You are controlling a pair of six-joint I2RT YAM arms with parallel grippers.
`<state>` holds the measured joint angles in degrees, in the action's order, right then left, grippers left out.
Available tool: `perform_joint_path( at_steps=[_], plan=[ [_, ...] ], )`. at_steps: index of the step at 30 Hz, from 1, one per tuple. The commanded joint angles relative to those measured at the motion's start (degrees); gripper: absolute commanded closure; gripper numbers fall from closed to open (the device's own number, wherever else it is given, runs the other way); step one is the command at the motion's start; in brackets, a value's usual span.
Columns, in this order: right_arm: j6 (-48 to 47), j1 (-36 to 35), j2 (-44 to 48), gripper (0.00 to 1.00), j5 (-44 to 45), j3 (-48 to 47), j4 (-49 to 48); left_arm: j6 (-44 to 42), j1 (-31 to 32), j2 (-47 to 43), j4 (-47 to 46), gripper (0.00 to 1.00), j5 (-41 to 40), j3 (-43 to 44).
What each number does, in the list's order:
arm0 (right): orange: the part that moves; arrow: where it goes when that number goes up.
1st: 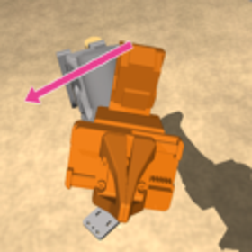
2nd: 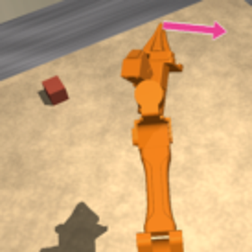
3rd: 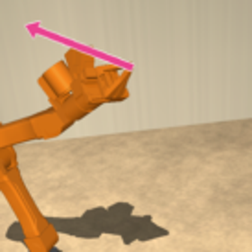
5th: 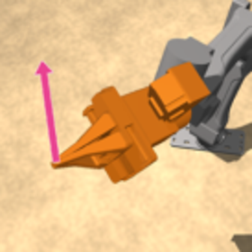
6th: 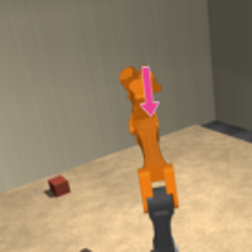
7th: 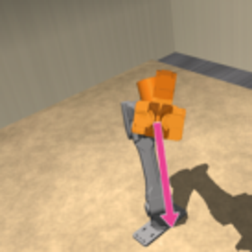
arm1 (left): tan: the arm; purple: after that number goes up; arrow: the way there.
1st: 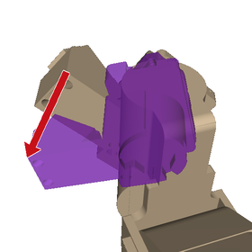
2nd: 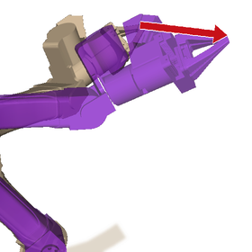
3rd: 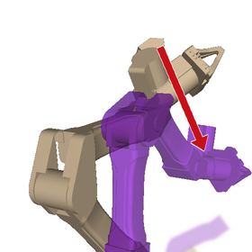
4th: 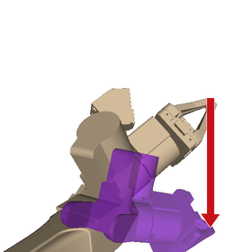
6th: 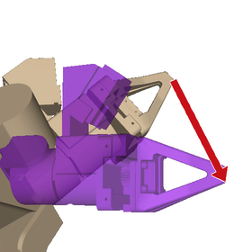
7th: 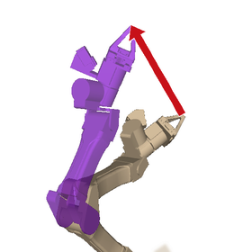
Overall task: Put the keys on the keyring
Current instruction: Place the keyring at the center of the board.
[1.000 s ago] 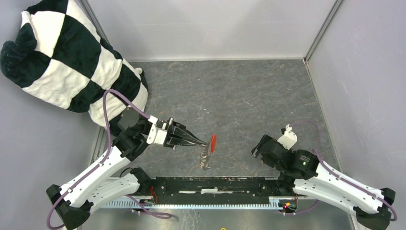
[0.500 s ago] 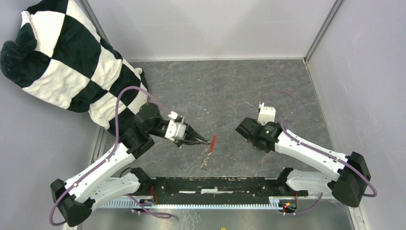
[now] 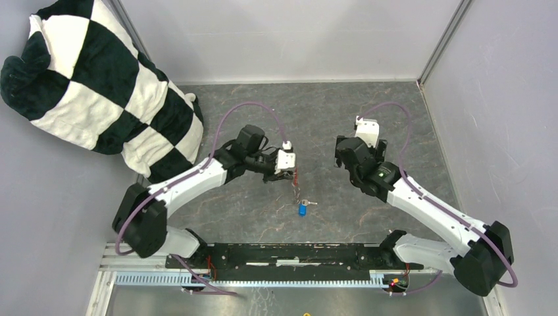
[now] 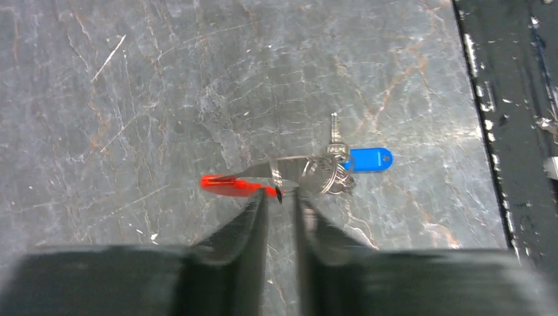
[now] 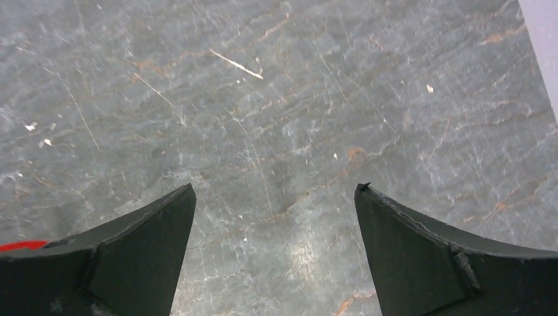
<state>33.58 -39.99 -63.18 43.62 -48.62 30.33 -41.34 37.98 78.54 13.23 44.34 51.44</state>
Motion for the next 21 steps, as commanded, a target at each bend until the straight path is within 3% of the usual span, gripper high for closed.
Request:
perform_joint_path(
  at_steps=[1,3,4,9,10,12,18,21],
  plan=[
    [-7.1,2.3,5.8,0.02,-2.2,1.1,-7.9,-8.4,0.3,8.4,6.1,0.49,-2.2,6.9],
    [-8.5,4.0,9.0,0.02,-3.9,1.6,-8.3,-10.9,1.5,12.8,11.3,0.21,-1.3,12.5],
    [-9.2,4.5,10.6,0.02,-4.3,2.0,-8.4,-11.7,2.1,15.0,14.3,0.15,-0.5,15.8],
    [-12.8,7.8,14.8,0.02,-10.3,4.7,-11.3,-9.4,5.1,25.2,20.0,0.1,2.6,28.8],
    [-13.0,8.4,14.4,0.02,-10.8,5.3,-11.4,-6.2,5.0,26.5,19.9,0.02,2.6,30.6],
    [-13.1,9.4,14.3,0.02,-11.8,7.4,-12.7,-1.2,4.3,28.4,20.4,0.0,0.9,32.1],
    [-14.7,10.5,15.5,0.02,-15.7,14.3,-20.3,14.0,-4.1,30.0,25.6,0.0,-9.1,35.1],
    [-14.8,10.6,12.6,0.02,-12.6,14.9,-19.7,16.2,-9.8,29.5,30.3,0.0,-14.2,35.7]
  ],
)
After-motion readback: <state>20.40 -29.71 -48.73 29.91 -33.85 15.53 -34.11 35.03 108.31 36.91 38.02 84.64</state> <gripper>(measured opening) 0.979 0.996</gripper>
